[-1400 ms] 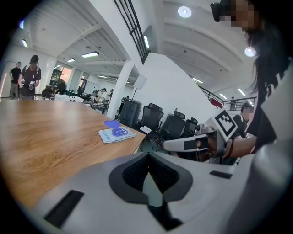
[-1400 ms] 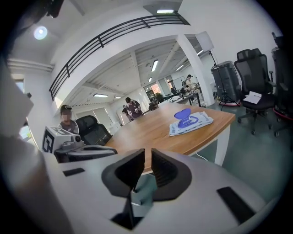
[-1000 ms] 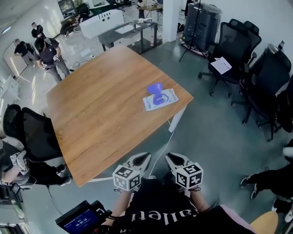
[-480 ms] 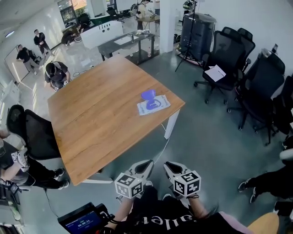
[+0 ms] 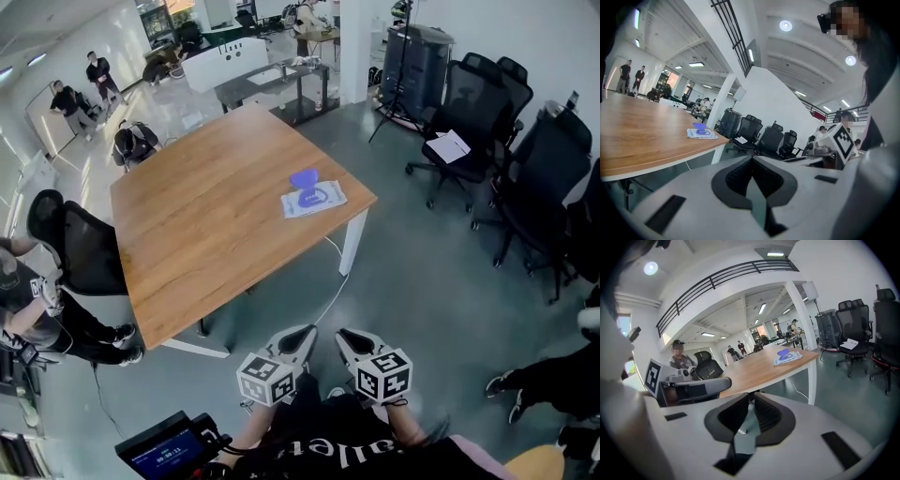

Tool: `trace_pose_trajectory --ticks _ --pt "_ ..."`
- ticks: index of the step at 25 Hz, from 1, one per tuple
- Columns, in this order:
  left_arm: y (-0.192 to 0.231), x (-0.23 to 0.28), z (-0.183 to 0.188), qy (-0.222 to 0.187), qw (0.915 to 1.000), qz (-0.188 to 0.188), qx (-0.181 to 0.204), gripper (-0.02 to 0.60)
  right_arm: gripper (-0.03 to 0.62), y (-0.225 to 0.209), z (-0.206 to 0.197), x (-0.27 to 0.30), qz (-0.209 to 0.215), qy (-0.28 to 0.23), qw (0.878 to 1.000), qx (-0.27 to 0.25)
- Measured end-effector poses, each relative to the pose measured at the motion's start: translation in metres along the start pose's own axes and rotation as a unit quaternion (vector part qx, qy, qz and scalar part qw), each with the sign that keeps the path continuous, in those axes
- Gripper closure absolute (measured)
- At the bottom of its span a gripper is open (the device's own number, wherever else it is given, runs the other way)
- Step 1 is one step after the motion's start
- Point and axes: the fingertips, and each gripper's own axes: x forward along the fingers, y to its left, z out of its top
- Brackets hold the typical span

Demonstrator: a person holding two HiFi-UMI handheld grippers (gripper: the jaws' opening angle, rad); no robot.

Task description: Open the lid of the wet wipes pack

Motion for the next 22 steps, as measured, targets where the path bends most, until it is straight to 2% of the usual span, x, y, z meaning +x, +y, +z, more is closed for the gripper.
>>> trace_pose_trajectory --ticks 7,22 --pt "-0.018 -0.006 -0.005 -0.016 0.9994 0.030 -0.002 0.580 0.546 -0.002 -0.006 -0.020 0.017 -0.001 1.000 -0.013" --pt "-0.044 0.000 -0.017 -0.021 0.9992 0.034 0.003 0.580 0.546 -0.009 -0.014 -0.044 0.030 -0.001 0.999 -0.033"
